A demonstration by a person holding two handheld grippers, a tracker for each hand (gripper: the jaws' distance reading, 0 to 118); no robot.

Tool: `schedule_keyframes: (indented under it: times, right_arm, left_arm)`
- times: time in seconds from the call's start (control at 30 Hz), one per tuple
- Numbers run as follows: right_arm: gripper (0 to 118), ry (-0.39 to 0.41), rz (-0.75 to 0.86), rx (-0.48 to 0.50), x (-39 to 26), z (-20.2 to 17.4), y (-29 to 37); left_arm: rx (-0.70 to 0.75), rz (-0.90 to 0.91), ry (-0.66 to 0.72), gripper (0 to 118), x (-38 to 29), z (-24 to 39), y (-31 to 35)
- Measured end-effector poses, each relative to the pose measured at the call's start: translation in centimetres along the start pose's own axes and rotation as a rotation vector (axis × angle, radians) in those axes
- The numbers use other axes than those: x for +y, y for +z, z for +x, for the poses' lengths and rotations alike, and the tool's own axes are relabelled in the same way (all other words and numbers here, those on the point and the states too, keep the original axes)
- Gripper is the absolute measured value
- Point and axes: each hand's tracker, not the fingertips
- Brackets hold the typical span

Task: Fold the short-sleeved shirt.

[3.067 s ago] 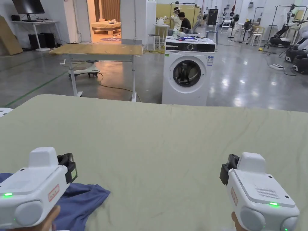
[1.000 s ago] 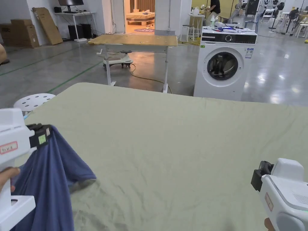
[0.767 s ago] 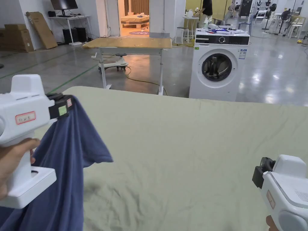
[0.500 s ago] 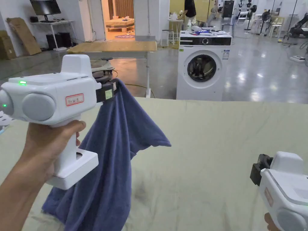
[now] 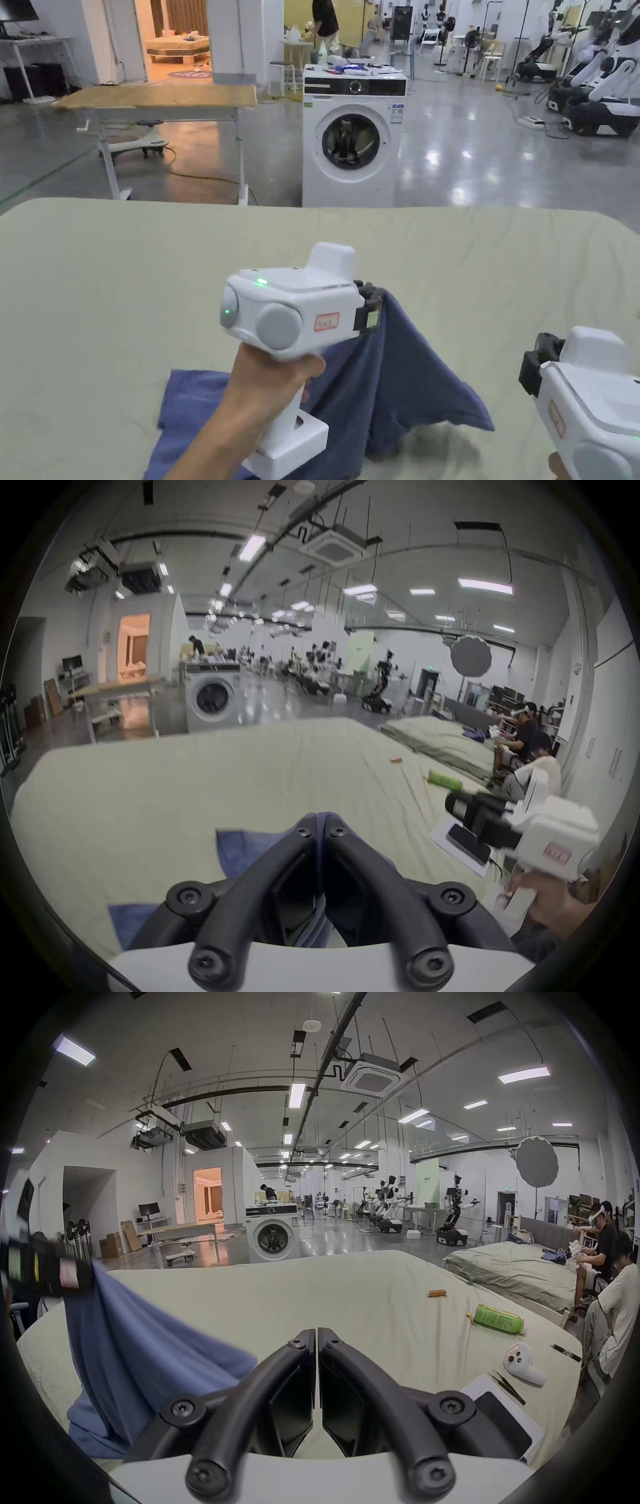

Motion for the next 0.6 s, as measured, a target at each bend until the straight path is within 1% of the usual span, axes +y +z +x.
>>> schedule_keyframes:
  times: [0.07, 0.13, 0.17, 0.23, 0.27, 0.3, 0.4, 0.53, 0.57, 0.6]
  right_arm:
    - [1, 0.008, -0.012, -0.011, -0.4, 0.6, 0.0]
    - [1, 0.016, -0.026, -0.015, -0.7, 1.0, 0.0]
    - [1, 0.02, -0.033, -0.015, -0.8, 1.1, -0.1]
    - [1, 0.024, -0.043, -0.014, -0.9, 1.1, 0.0]
    - [1, 0.025, -0.045, -0.01, -1.0, 1.0, 0.0]
    - [1, 0.026, -0.047, -0.003, -1.0, 0.9, 0.0]
    - [1, 0.041, -0.034, 0.022, -0.7, -0.1, 0.2]
    - [1, 0.055, 0.023, 0.053, 0.5, -2.1, 0.6]
    - [1, 0.052, 0.041, 0.062, 0.8, -2.6, 0.7]
    - [1, 0.051, 0.053, 0.067, 1.1, -3.1, 0.8]
  left_arm:
    - [-0.012, -0.041, 0.004, 1, -2.0, 0.2, -1.4]
    - [-0.011, -0.06, 0.013, 17, -3.7, 0.1, -2.4]
    - [-0.008, -0.062, 0.02, 27, -4.3, -0.1, -2.5]
    - [-0.003, -0.069, 0.029, 63, -5.0, -0.6, -2.5]
    - [0.01, -0.069, 0.032, 74, -5.2, -1.0, -2.2]
    - [0.027, -0.059, 0.03, 80, -5.3, -1.4, -1.9]
    - [0.097, 0.019, 0.04, 80, -5.1, -3.3, -0.1]
    - [0.257, 0.141, 0.062, 79, -5.0, -6.2, 3.5]
    - [0.299, 0.163, 0.064, 78, -5.0, -6.9, 4.4]
    - [0.337, 0.184, 0.067, 73, -5.1, -7.6, 5.2]
